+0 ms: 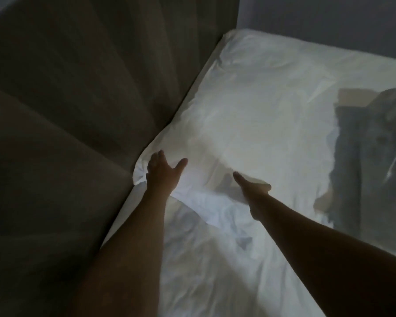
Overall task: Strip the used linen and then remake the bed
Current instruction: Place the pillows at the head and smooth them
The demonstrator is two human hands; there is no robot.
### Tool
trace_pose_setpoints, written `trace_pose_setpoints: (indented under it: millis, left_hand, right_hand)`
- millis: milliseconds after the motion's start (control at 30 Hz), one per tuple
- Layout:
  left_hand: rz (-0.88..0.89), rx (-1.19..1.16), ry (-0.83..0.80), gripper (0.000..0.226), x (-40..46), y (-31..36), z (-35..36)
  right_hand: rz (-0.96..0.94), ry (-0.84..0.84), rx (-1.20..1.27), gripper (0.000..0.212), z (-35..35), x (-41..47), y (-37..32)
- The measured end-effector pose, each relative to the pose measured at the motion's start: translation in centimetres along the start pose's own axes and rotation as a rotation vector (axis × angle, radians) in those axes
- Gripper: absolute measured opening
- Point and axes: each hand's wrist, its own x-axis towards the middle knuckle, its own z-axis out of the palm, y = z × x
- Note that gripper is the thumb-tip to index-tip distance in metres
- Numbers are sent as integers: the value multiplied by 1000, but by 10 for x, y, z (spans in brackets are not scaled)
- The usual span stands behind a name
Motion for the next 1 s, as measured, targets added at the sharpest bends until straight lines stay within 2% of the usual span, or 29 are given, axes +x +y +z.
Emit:
trace_pose_setpoints:
  millis: [133, 167, 267, 400, 500, 633, 700, 867, 1000]
  left_hand:
    - [-32, 8, -8, 127, 37, -13, 31]
    - [-37, 8, 14, 132, 42, -16, 34]
    - [-79, -5, 35, 144, 57, -21, 33]
    - [-107, -54, 59, 146, 67, -22, 36]
    - [-86, -30, 136, 132, 56, -19, 43]
    - [46, 61, 328, 75, 16, 4, 35]
    - [124, 121, 384, 56, -12, 26, 26]
    - [171, 41, 350, 39, -100, 82, 7]
    - [105, -18, 425, 35, -176, 118, -14]
  right_hand:
    - [21, 35, 72, 153, 37, 58, 6]
    - [47, 94, 75, 155, 42, 61, 6]
    - [86, 264, 6, 140, 48, 65, 1]
    - [73, 395, -110, 152, 56, 78, -2]
    - [26, 440, -141, 127, 57, 79, -3]
    - [-64, 455, -97, 93, 46, 57, 2]
    - [-112, 464, -106, 83, 28, 35, -1]
    - [-314, 582, -231, 68, -64, -30, -11]
    - [-524, 634, -212, 53, -131, -90, -2]
